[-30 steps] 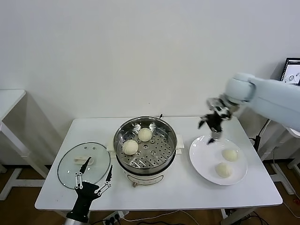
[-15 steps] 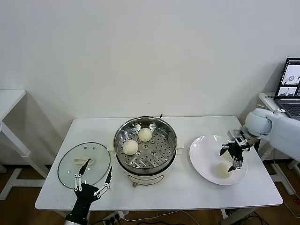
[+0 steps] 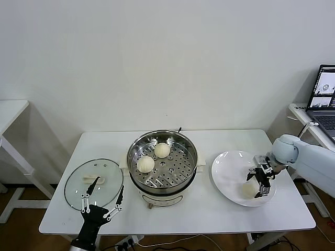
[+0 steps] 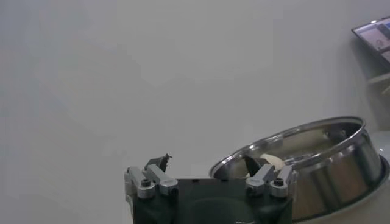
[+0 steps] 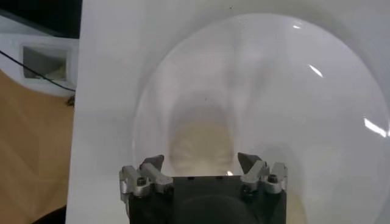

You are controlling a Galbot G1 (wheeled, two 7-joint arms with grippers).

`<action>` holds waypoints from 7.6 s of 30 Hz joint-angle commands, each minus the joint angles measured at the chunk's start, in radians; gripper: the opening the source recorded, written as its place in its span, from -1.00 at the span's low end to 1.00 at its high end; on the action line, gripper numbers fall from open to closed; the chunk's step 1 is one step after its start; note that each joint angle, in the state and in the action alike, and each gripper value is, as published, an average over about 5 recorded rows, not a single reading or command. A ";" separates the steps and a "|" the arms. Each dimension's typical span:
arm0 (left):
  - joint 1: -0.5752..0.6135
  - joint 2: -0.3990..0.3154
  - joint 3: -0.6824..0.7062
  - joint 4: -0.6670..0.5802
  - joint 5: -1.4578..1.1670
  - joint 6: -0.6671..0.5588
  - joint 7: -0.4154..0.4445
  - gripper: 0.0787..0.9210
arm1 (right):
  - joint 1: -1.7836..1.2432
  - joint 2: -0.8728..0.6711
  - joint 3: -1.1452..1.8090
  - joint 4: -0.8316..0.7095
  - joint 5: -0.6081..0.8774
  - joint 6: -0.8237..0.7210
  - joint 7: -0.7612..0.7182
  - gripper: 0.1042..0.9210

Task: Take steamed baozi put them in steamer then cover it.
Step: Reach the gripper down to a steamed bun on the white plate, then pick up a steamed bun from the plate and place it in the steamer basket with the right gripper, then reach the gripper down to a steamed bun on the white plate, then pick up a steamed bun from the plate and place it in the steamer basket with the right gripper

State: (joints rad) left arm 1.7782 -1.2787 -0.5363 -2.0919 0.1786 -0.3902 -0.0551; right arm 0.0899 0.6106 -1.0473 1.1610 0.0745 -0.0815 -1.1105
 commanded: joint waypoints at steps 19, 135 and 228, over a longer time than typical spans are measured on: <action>-0.016 0.004 0.017 0.002 0.004 -0.002 -0.005 0.77 | 0.422 0.063 -0.130 0.105 0.065 0.176 -0.105 0.37; -0.006 -0.019 0.024 0.016 0.018 -0.025 -0.035 0.77 | -0.064 0.143 0.253 -0.433 -0.121 0.093 -0.036 0.76; -0.042 -0.016 0.029 0.007 0.008 -0.016 -0.065 0.77 | 0.552 0.651 -0.497 0.032 0.430 -0.185 0.011 0.34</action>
State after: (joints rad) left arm 1.7370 -1.2948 -0.5064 -2.0855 0.1825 -0.4066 -0.1180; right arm 0.6601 1.2466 -1.5403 1.1995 0.5306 -0.2628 -1.1076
